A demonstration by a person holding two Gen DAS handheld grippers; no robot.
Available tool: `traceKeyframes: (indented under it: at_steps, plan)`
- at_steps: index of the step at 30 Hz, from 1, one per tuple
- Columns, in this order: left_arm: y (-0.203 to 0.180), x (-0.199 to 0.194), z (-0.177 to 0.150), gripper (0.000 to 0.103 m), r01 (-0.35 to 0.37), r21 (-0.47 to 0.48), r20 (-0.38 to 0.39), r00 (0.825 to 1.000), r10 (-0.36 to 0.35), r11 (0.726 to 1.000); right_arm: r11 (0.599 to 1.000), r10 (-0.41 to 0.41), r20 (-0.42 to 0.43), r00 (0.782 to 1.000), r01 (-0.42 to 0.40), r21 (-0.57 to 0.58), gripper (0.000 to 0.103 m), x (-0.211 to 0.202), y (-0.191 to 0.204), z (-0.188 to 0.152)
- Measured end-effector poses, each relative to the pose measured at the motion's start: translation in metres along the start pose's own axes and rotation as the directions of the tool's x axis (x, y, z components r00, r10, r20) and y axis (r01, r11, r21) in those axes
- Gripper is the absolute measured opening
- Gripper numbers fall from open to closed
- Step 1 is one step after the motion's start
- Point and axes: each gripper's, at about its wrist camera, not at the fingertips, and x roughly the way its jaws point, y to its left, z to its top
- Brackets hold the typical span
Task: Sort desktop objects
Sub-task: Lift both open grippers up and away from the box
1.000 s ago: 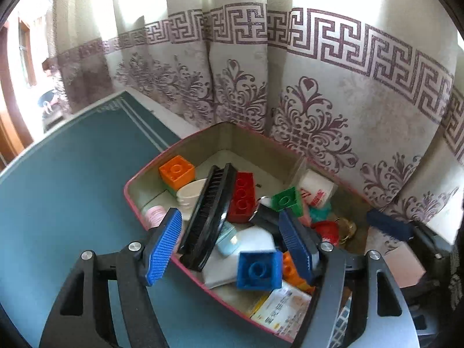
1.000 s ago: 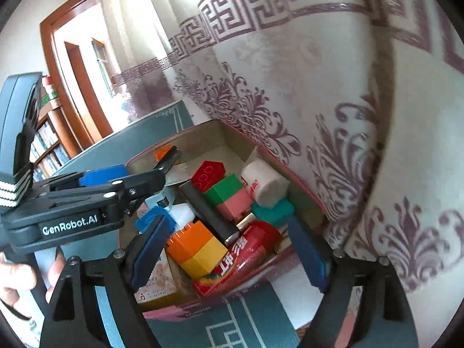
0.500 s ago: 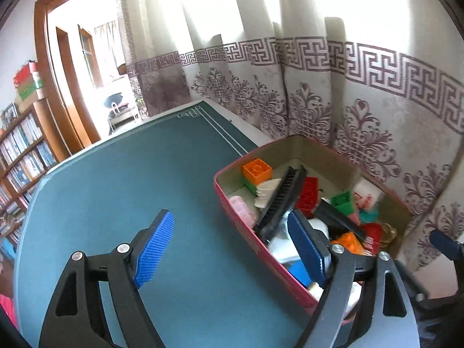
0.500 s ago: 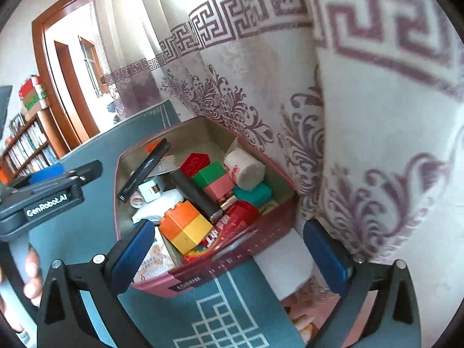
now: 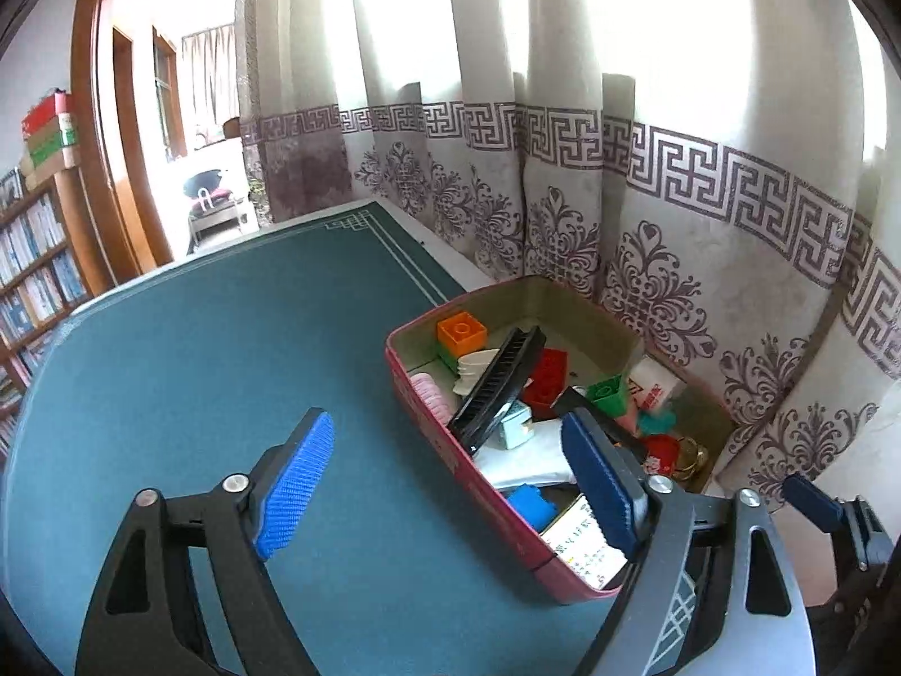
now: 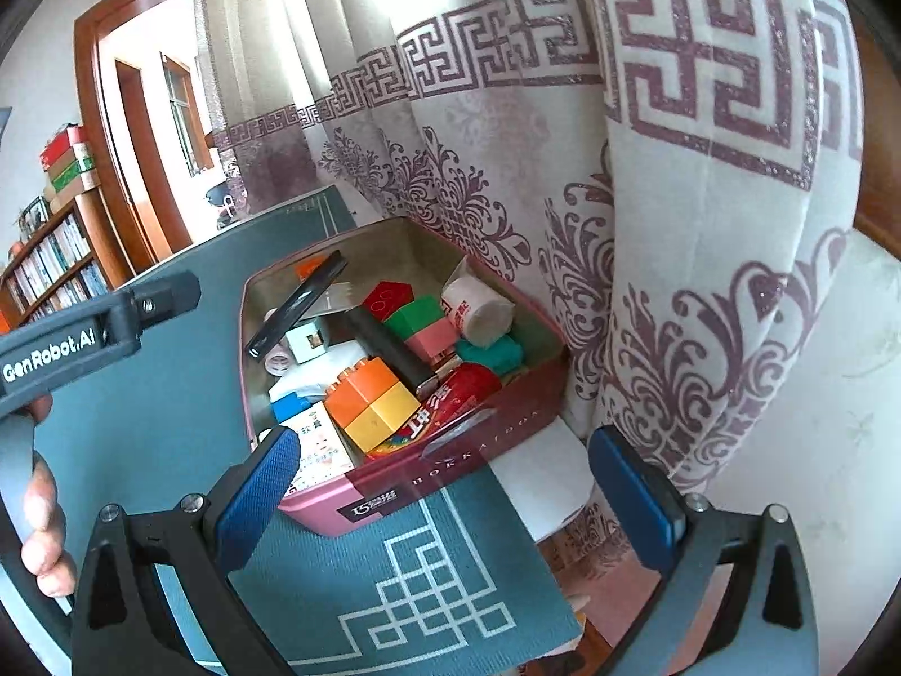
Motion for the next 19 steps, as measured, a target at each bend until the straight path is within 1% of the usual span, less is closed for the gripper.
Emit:
traceKeyframes:
  at_steps: [2, 3, 9, 11, 14, 17, 19]
  plan:
    - [-0.002, 0.003, -0.001, 0.089, -0.020, 0.011, -0.013, 1.000, 0.020, 1.000, 1.000, -0.003, 0.003, 1.000, 0.003, -0.015, 0.103, 0.000, 0.003, -0.001]
    - [-0.002, 0.004, -0.001, 0.089, -0.016, 0.012, -0.019, 1.000, 0.016, 1.000, 1.000, 0.000, 0.001, 1.000, 0.000, -0.017, 0.103, 0.001, 0.004, -0.002]
    - [0.001, 0.011, -0.005, 0.089, 0.067, -0.032, -0.040, 0.997, -0.068, 0.997, 1.000, -0.001, -0.015, 1.000, 0.000, -0.017, 0.103, 0.005, 0.005, -0.004]
    - [0.000, 0.013, -0.005, 0.089, 0.077, -0.039, -0.041, 0.996, -0.079, 0.996, 1.000, -0.006, -0.015, 1.000, 0.006, -0.014, 0.103, 0.006, 0.004, -0.004]
    - [-0.005, 0.012, -0.007, 0.089, 0.061, -0.017, -0.023, 0.998, -0.062, 0.998, 1.000, -0.011, -0.021, 1.000, 0.011, -0.010, 0.103, 0.008, 0.003, -0.004]
    - [-0.010, 0.010, -0.008, 0.089, 0.027, 0.014, 0.000, 1.000, -0.027, 1.000, 1.000, -0.015, -0.028, 0.999, 0.015, -0.007, 0.103, 0.010, 0.002, -0.005]
    - [-0.009, 0.011, -0.008, 0.089, 0.033, 0.016, -0.004, 0.999, -0.033, 0.999, 1.000, -0.015, -0.030, 0.999, 0.015, -0.007, 0.103, 0.011, 0.002, -0.005]
